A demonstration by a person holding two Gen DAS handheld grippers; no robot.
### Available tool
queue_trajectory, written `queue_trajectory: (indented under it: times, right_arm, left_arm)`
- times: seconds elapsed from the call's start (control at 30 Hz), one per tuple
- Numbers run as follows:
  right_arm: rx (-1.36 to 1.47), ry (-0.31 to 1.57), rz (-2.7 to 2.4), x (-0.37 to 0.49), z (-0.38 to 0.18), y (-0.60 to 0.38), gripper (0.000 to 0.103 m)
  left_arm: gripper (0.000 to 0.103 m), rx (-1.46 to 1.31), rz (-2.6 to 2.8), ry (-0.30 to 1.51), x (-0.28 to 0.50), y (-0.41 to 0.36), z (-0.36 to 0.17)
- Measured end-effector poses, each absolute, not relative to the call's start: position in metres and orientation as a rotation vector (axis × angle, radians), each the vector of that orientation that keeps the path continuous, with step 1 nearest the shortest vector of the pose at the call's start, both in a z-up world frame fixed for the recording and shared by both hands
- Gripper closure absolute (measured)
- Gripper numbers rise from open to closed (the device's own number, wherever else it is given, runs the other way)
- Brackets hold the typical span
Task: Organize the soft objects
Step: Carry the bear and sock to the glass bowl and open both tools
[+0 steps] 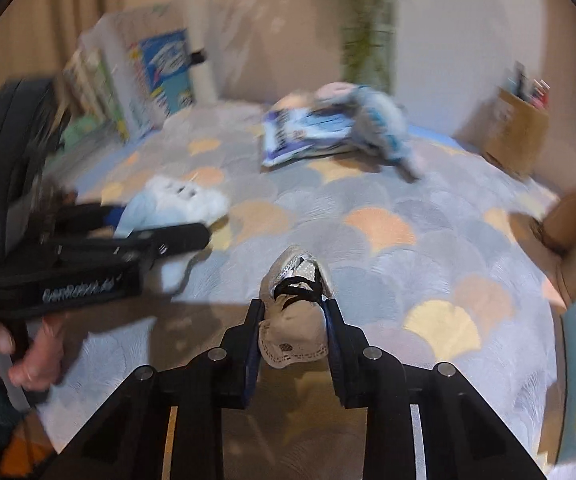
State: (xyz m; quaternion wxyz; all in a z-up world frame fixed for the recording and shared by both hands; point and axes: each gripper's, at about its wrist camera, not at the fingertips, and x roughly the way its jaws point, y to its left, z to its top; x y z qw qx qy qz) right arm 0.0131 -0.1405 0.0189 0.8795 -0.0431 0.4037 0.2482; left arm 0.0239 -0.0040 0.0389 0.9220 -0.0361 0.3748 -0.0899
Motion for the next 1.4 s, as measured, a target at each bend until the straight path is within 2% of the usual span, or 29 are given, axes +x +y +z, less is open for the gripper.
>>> queue_trajectory:
  times: [0.33, 0.57, 0.73, 0.9, 1.1, 1.17, 1.23, 1.27, 1.3, 1.33, 1.4]
  right_arm:
    - [0.08, 0.622, 0.319, -0.018, 0.12, -0.256, 0.075]
    - [0.19, 0.535, 0.055, -0.036, 0.153, -0.369, 0.075]
    - [0.354, 0.544, -0.101, -0.024, 0.152, -0.46, 0.075]
    - [0.57, 0.61, -0.212, -0.001, 0.127, -0.545, 0.075]
    - [0.656, 0.673, -0.249, 0.02, 0.105, -0.581, 0.075]
    - [0.671, 0.684, -0.26, 0.021, 0.101, -0.588, 0.074]
    - [0.715, 0.706, -0.257, 0.026, 0.094, -0.596, 0.069]
    - [0.734, 0.713, -0.249, 0.027, 0.09, -0.598, 0.064]
    - [0.757, 0.722, -0.241, 0.029, 0.086, -0.603, 0.048]
    - [0.772, 0.72, -0.236, 0.028, 0.084, -0.605, 0.04]
    - [0.782, 0.711, -0.224, 0.022, 0.082, -0.607, 0.04]
  left_arm:
    - [0.051, 0.044, -0.517, 0.598, 0.023, -0.129, 0.131]
    - [0.05, 0.15, -0.743, 0.532, 0.034, -0.25, 0.17]
    - [0.05, 0.165, -0.81, 0.536, 0.056, -0.324, 0.168]
    - [0.05, 0.204, -0.839, 0.586, 0.082, -0.384, 0.145]
    - [0.049, 0.228, -0.862, 0.614, 0.098, -0.426, 0.125]
    - [0.046, 0.236, -0.851, 0.615, 0.099, -0.435, 0.12]
    - [0.038, 0.243, -0.848, 0.616, 0.1, -0.443, 0.116]
    - [0.03, 0.254, -0.839, 0.625, 0.1, -0.447, 0.112]
    - [0.027, 0.264, -0.83, 0.632, 0.1, -0.449, 0.11]
    - [0.025, 0.279, -0.827, 0.64, 0.098, -0.45, 0.107]
    - [0.025, 0.298, -0.83, 0.649, 0.093, -0.447, 0.106]
